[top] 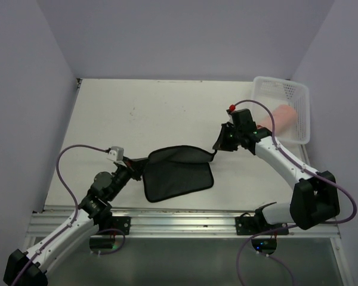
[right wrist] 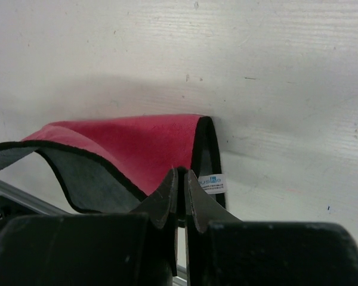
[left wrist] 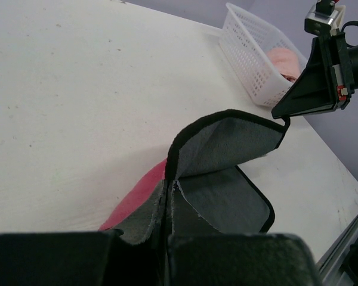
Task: Roll the towels
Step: Fold the towel
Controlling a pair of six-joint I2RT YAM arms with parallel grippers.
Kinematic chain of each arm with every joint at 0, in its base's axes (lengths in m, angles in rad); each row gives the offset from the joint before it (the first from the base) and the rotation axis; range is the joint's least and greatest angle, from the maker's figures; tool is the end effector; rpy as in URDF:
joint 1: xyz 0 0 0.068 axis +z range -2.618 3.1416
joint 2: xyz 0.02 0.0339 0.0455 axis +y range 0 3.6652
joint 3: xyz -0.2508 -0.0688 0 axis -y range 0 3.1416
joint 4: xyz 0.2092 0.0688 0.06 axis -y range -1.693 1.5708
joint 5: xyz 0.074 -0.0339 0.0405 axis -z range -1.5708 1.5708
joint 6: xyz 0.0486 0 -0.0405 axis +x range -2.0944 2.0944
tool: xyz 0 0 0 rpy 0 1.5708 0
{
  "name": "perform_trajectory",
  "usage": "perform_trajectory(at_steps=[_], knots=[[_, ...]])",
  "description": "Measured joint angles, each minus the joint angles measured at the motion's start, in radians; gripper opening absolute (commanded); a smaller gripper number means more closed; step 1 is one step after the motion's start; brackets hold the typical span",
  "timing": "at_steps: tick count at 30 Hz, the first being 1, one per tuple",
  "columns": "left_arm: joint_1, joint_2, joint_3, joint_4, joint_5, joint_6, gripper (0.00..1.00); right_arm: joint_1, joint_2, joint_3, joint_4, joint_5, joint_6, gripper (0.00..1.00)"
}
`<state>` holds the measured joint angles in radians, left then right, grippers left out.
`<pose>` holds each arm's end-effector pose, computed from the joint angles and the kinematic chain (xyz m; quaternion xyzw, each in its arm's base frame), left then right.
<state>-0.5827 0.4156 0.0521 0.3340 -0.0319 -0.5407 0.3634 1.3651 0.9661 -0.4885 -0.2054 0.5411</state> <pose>0.1093 -0.0702 0.1928 0.0040 0.7174 -0.3613 0.5956 0.2410 0.1023 0.2387 0.0490 0.9366 0.2325 0.2576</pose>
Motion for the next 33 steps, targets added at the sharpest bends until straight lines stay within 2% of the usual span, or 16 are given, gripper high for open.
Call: perform_trajectory(at_steps=[16,33], knots=[[0.000,-0.172,0.000,-0.222,0.018,-0.035,0.00,-0.010,-0.019,-0.001,-0.040,0.050,-0.013,0.00],[0.000,-0.250,0.000,-0.390,0.034,-0.146,0.00,-0.011,-0.107,-0.026,-0.066,0.030,-0.066,0.00]])
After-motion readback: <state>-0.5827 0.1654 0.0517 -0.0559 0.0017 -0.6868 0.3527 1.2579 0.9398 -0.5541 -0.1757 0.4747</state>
